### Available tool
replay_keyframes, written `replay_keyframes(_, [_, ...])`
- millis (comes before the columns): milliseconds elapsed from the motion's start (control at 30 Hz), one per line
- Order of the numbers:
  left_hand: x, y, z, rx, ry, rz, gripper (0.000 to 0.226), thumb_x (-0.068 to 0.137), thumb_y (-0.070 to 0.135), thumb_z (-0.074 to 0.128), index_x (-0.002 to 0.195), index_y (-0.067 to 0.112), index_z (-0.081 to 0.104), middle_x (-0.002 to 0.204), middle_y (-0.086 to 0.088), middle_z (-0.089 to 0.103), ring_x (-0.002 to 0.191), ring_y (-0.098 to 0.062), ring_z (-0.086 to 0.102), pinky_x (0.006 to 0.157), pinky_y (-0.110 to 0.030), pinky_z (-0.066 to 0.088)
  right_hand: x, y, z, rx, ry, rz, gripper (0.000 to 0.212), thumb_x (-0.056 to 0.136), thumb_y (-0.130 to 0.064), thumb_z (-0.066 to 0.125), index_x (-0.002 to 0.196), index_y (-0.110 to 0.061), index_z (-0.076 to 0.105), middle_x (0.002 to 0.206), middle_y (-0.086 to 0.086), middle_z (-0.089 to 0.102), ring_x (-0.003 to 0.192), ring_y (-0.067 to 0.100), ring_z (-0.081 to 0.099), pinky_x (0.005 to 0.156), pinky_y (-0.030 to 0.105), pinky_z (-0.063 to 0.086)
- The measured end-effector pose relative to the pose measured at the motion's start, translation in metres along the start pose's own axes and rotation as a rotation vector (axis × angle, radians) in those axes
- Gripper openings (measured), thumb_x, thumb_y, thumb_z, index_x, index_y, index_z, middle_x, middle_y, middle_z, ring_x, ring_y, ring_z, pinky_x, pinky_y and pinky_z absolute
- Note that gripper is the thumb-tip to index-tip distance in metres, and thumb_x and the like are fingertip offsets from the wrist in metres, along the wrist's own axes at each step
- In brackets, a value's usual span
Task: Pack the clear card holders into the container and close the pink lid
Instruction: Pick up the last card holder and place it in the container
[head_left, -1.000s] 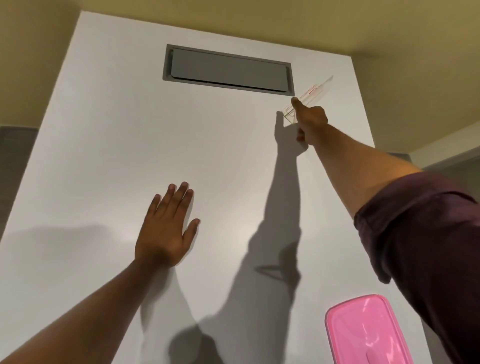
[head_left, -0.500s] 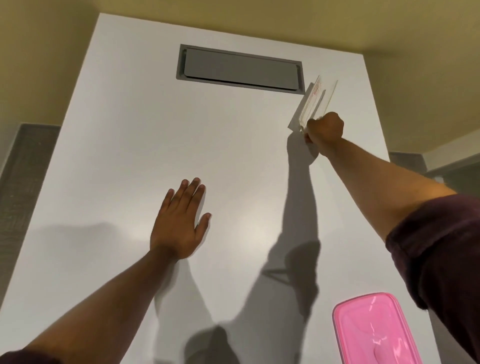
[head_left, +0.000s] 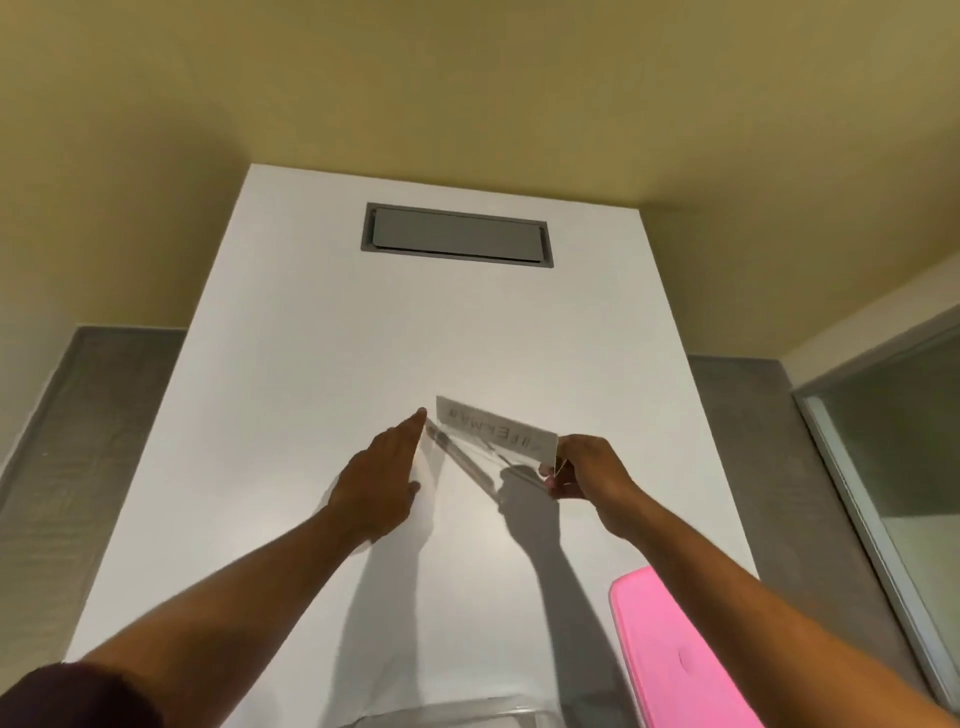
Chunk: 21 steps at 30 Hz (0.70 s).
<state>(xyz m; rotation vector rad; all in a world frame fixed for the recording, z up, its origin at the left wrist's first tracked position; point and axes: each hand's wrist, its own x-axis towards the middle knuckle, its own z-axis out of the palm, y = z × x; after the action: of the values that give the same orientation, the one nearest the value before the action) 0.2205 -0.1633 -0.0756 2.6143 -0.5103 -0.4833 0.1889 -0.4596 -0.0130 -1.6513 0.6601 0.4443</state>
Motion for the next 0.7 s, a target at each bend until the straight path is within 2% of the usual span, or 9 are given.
replay_keyframes(100, [-0.044, 0.029, 0.004, 0.003, 0.173, 0.230, 0.096, 0.088, 0.026, 0.062, 0.158, 0.028, -0.004, 0.168, 0.007, 0.009, 0.154, -0.022, 0.012, 0.120, -0.045, 0.029, -0.055, 0.022, 0.013, 0.048, -0.109, 0.021, 0.031, 0.091, -0.001, 0.043, 0.105, 0.016, 0.064, 0.078, 0.021, 0.061, 0.059, 0.025, 0.055, 0.061, 0.037, 0.056])
replay_keyframes(167, [-0.077, 0.049, 0.006, 0.046, 0.219, 0.297, 0.096, 0.088, 0.029, 0.063, 0.158, 0.031, -0.002, 0.168, 0.010, 0.003, 0.155, -0.018, 0.002, 0.124, -0.042, 0.017, -0.089, 0.035, 0.019, 0.055, -0.183, 0.012, 0.030, 0.093, -0.002, 0.043, 0.106, 0.019, 0.060, 0.078, 0.020, 0.059, 0.059, 0.023, 0.053, 0.062, 0.038, 0.056])
replay_keyframes(233, [-0.105, 0.067, 0.007, 0.106, 0.223, 0.325, 0.096, 0.088, 0.035, 0.065, 0.158, 0.030, -0.001, 0.167, 0.010, 0.005, 0.155, -0.017, 0.000, 0.124, -0.041, 0.009, -0.117, 0.043, 0.024, 0.034, -0.241, 0.008, 0.030, 0.094, -0.003, 0.044, 0.106, 0.018, 0.062, 0.078, 0.019, 0.059, 0.059, 0.022, 0.053, 0.064, 0.038, 0.056])
replay_keyframes(300, [-0.131, 0.082, 0.008, 0.154, 0.209, 0.351, 0.092, 0.087, 0.040, 0.067, 0.158, 0.027, 0.009, 0.164, 0.006, 0.024, 0.153, -0.018, 0.015, 0.125, -0.042, 0.013, -0.144, 0.049, 0.028, 0.008, -0.285, 0.006, 0.030, 0.094, -0.006, 0.046, 0.105, 0.013, 0.066, 0.078, 0.017, 0.061, 0.060, 0.022, 0.054, 0.067, 0.040, 0.058])
replay_keyframes(367, [-0.153, 0.092, 0.008, 0.143, 0.220, 0.350, 0.078, 0.084, 0.039, 0.069, 0.150, 0.025, 0.029, 0.144, 0.004, 0.050, 0.137, -0.020, 0.043, 0.119, -0.045, 0.029, -0.168, 0.055, 0.032, 0.014, -0.314, -0.010, 0.030, 0.093, -0.009, 0.048, 0.104, 0.008, 0.071, 0.078, 0.016, 0.062, 0.062, 0.023, 0.054, 0.073, 0.044, 0.059])
replay_keyframes(433, [-0.173, 0.100, 0.006, 0.078, 0.263, 0.315, 0.059, 0.082, 0.035, 0.069, 0.134, 0.026, 0.043, 0.122, 0.006, 0.058, 0.111, -0.018, 0.055, 0.103, -0.043, 0.045, -0.187, 0.057, 0.036, 0.035, -0.324, -0.034, 0.029, 0.095, -0.011, 0.050, 0.104, 0.002, 0.075, 0.079, 0.016, 0.062, 0.065, 0.025, 0.055, 0.079, 0.048, 0.059])
replay_keyframes(500, [-0.194, 0.107, 0.005, -0.017, 0.314, 0.249, 0.046, 0.082, 0.034, 0.068, 0.122, 0.024, 0.047, 0.110, 0.006, 0.056, 0.095, -0.016, 0.053, 0.083, -0.038, 0.051, -0.205, 0.058, 0.039, 0.070, -0.341, -0.073, 0.031, 0.102, -0.021, 0.053, 0.109, -0.003, 0.076, 0.085, 0.018, 0.067, 0.072, 0.026, 0.061, 0.085, 0.048, 0.058])
replay_keyframes(600, [-0.220, 0.119, 0.004, -0.229, 0.361, 0.093, 0.038, 0.084, 0.039, 0.066, 0.112, 0.024, 0.046, 0.104, 0.010, 0.051, 0.089, -0.012, 0.052, 0.070, -0.031, 0.049, -0.227, 0.057, 0.041, 0.107, -0.377, -0.138, 0.042, 0.107, -0.042, 0.046, 0.121, -0.013, 0.072, 0.111, 0.019, 0.075, 0.096, 0.030, 0.072, 0.093, 0.048, 0.056])
replay_keyframes(700, [-0.233, 0.136, 0.002, -0.512, 0.419, -0.122, 0.042, 0.079, 0.041, 0.074, 0.103, 0.022, 0.045, 0.099, 0.009, 0.053, 0.088, -0.010, 0.054, 0.065, -0.025, 0.045, -0.244, 0.061, 0.047, 0.051, -0.399, -0.253, 0.040, 0.099, -0.051, 0.057, 0.129, -0.027, 0.068, 0.126, 0.005, 0.072, 0.116, 0.023, 0.069, 0.099, 0.047, 0.057])
